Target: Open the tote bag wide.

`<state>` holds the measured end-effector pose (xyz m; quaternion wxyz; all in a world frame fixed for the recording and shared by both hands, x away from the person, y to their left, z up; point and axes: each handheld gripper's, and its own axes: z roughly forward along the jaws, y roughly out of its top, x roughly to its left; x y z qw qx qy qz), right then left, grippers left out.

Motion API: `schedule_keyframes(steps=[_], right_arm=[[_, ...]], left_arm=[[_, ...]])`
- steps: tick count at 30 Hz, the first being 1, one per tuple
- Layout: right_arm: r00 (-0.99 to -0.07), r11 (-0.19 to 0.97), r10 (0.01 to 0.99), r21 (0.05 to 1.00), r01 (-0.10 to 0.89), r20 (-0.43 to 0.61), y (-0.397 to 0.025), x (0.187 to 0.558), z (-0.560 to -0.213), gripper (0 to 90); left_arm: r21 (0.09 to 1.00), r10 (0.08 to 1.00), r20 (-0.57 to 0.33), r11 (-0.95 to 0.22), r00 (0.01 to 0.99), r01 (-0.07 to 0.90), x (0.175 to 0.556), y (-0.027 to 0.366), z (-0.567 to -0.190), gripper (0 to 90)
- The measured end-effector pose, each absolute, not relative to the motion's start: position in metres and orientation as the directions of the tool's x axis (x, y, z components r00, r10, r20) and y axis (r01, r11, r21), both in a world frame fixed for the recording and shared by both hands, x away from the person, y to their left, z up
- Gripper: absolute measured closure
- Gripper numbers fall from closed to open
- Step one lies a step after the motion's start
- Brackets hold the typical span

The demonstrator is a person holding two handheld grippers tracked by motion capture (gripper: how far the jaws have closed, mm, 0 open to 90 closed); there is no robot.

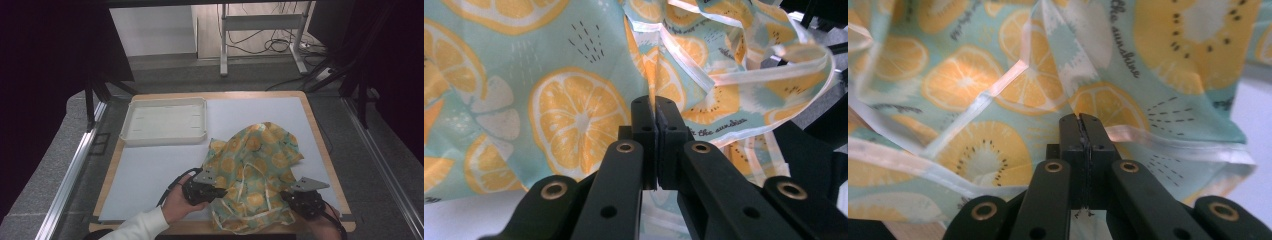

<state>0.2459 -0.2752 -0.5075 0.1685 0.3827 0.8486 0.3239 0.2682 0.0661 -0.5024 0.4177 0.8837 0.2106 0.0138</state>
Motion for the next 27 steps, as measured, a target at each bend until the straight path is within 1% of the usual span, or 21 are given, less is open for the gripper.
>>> schedule_keyframes(steps=[4, 10, 19, 23, 27], right_arm=[[-0.653, 0.465, 0.757, 0.718, 0.519, -0.019, -0.279, 0.242, -0.500, 89.2], [-0.659, 0.399, 0.752, 0.781, 0.481, 0.022, -0.282, 0.235, -0.486, 89.3], [-0.676, 0.367, 0.736, 0.818, 0.444, 0.036, -0.277, 0.232, -0.477, 89.3], [-0.677, 0.335, 0.735, 0.845, 0.416, 0.041, -0.279, 0.228, -0.469, 89.3], [-0.676, 0.306, 0.735, 0.865, 0.397, 0.050, -0.281, 0.227, -0.462, 89.3]], left_arm=[[0.755, 0.387, -0.175, -0.537, 0.905, 0.376, 0.269, 0.070, -0.500, 88.8], [0.769, 0.382, -0.177, -0.521, 0.907, 0.370, 0.269, 0.075, -0.495, 88.7], [0.789, 0.373, -0.175, -0.500, 0.911, 0.357, 0.266, 0.077, -0.489, 88.7], [0.801, 0.361, -0.197, -0.476, 0.912, 0.362, 0.265, 0.080, -0.484, 88.7], [0.817, 0.353, -0.194, -0.458, 0.915, 0.350, 0.263, 0.082, -0.478, 88.7]])
